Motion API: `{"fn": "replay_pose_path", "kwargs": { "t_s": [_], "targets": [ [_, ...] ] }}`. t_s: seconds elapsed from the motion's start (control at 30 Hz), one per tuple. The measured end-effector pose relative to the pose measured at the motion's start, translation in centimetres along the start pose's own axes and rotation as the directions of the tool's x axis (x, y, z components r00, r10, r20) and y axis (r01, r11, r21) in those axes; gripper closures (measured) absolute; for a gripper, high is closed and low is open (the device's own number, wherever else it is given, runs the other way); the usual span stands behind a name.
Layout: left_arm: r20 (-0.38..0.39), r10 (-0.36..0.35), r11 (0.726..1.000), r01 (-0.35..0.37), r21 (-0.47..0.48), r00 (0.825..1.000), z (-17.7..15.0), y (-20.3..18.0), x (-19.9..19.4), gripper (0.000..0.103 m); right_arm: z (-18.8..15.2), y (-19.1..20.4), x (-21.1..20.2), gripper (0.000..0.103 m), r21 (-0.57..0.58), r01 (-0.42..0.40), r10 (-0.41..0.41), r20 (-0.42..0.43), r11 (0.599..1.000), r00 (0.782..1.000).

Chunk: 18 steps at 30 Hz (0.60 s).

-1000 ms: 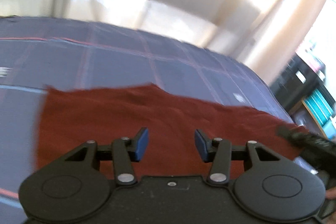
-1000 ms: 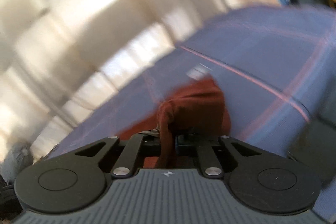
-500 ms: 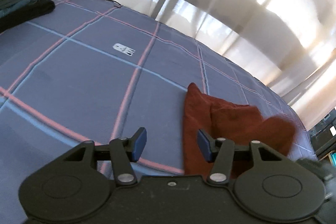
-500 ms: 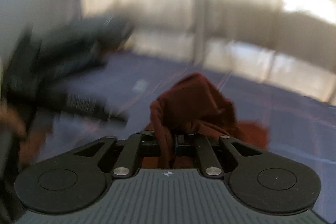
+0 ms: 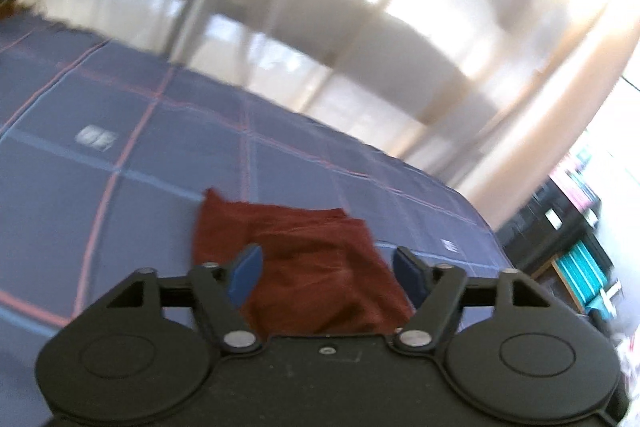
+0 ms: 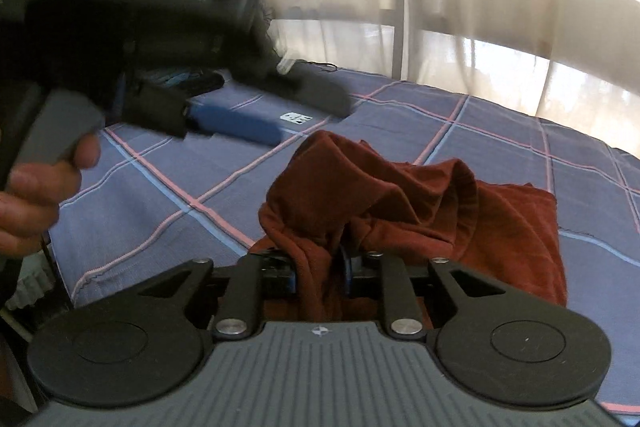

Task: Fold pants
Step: 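Grasp the folded pants with the right gripper and lift them toward the left gripper, then lay the pants down with the right gripper and open it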

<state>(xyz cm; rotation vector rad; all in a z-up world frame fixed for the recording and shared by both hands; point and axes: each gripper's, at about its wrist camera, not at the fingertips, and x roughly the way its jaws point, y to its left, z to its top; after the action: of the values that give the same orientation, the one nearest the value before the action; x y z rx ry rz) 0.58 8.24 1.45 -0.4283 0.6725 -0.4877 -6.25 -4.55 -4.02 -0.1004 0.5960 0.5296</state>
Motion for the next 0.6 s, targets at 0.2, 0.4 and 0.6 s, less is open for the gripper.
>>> {"fn": "replay_pose_path", "kwargs": {
  "t_s": [0.2,0.4,0.6],
  "targets": [
    [-0.061,0.048,0.987,-0.038,0.159,0.997,-0.7,-1.7,2.5,0.000,-0.3,-0.1,0.4,0.062,0.010,-0.025,0.025,0.002,1.000,1.000],
    [-0.119,0.169,0.982,-0.157,0.103,0.979,-1.9,1.2,5.1,0.000,-0.6,-0.1,0.3,0.043,0.021,-0.038,0.038,-0.006,0.999,0.999],
    [-0.057,0.294,0.947,-0.299,-0.115,0.954,-2.8,6.0,2.3,0.000,-0.8,0.1,-0.8,0.009,0.023,-0.069,0.069,0.000,0.997,0.998]
  ]
}}
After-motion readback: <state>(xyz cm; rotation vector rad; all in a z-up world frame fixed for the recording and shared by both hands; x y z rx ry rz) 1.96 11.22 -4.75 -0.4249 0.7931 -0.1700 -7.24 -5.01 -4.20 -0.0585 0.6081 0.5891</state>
